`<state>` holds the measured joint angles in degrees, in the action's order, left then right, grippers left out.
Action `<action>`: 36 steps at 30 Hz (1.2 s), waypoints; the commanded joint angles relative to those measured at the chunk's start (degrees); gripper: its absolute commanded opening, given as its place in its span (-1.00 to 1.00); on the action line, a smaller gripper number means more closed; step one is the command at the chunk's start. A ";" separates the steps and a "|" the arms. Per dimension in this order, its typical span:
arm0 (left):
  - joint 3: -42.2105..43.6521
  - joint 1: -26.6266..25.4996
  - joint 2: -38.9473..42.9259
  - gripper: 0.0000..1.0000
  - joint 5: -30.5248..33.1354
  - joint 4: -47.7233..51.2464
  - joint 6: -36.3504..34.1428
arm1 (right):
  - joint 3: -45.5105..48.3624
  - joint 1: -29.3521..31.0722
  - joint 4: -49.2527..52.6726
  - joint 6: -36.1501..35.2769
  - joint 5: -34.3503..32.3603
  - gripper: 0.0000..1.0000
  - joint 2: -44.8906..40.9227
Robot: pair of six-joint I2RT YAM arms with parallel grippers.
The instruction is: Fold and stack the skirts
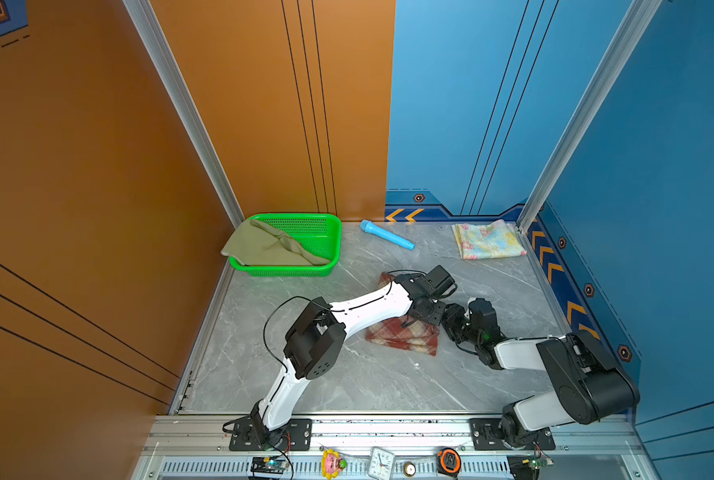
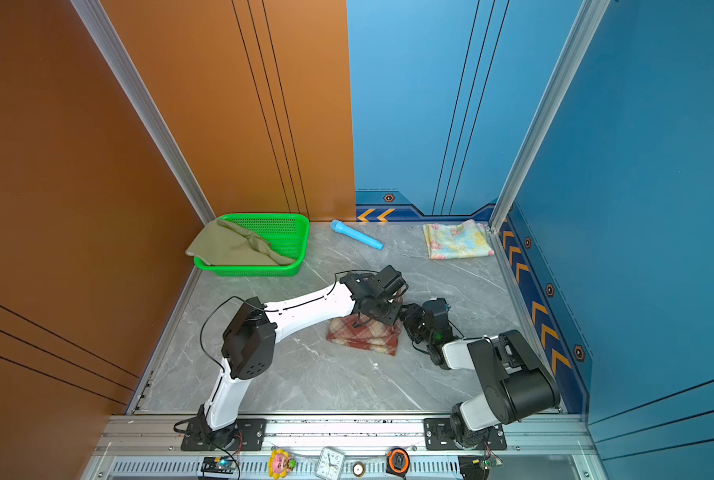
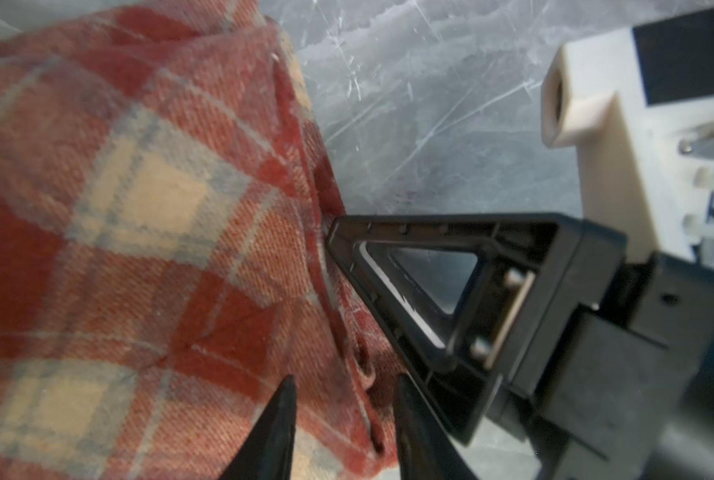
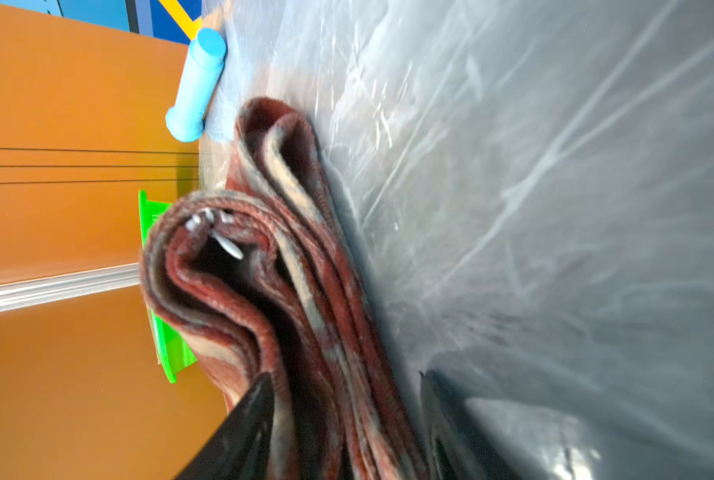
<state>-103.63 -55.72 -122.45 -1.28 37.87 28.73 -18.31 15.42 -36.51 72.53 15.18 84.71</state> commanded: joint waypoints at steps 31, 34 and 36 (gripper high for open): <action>28.00 17.10 15.43 0.14 2.49 -9.02 -1.65 | -14.03 3.64 34.18 -23.65 1.87 0.75 6.97; 26.85 16.41 11.71 0.11 4.19 -8.86 -2.81 | -14.21 4.30 31.92 -22.25 2.44 0.61 10.62; 25.80 15.86 9.45 0.09 5.08 -8.27 -3.22 | -14.69 5.02 30.66 -21.57 2.57 0.54 12.90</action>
<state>-76.51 -38.89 -110.08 0.58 27.70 27.42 -35.53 19.27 -14.85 49.56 20.40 91.35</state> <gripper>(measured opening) 0.548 0.778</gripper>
